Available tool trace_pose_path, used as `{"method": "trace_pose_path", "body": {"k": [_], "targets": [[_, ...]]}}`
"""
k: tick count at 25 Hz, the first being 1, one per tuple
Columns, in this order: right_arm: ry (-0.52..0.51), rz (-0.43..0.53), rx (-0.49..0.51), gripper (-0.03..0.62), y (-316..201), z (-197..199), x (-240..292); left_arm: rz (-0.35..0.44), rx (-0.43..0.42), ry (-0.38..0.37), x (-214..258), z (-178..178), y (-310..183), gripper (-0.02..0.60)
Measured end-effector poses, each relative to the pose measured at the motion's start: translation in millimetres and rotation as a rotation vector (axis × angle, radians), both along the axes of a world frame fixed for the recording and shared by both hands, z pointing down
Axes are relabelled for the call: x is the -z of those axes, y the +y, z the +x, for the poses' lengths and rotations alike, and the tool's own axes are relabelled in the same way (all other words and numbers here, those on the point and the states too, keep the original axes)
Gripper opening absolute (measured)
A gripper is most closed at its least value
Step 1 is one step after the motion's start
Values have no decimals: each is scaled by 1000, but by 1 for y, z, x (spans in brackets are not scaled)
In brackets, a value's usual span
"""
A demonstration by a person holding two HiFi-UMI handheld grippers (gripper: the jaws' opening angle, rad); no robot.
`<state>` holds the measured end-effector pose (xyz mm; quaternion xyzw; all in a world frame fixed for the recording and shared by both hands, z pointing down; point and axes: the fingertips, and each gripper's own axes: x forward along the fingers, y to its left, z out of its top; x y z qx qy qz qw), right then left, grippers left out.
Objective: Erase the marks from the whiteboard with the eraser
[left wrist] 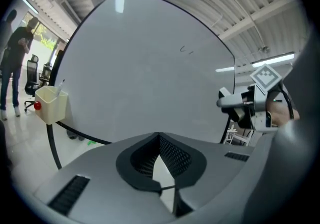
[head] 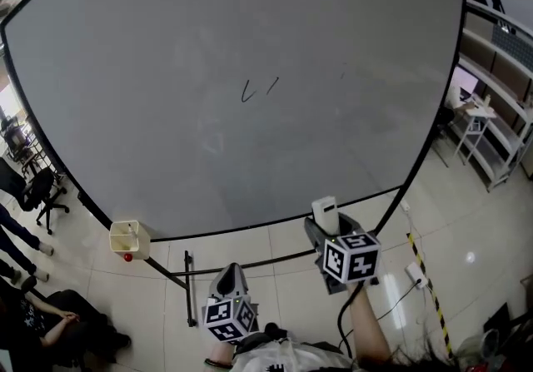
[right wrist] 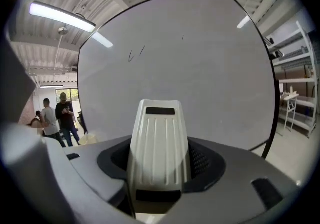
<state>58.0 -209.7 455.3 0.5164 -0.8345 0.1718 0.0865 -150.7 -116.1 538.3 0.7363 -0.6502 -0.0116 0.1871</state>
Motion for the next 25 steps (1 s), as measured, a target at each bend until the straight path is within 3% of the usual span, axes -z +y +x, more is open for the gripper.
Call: {"method": "trace_pose_path", "body": {"k": [5, 9, 14, 19, 25], "targets": [[-75, -177, 77, 279, 105, 0, -92, 6, 30, -32, 2, 29, 45, -5], [-68, -216, 124, 279, 179, 22, -115, -22, 6, -71, -11, 78, 108, -5], [-81, -256, 161, 279, 242, 46, -130, -77, -22, -54, -28, 133, 177, -5], [-101, -255, 156, 279, 273, 53, -131, -52, -14, -84, -17, 133, 205, -5], [-80, -213, 165, 278, 285, 49, -114, -27, 3, -31, -5, 129, 208, -5]]}}
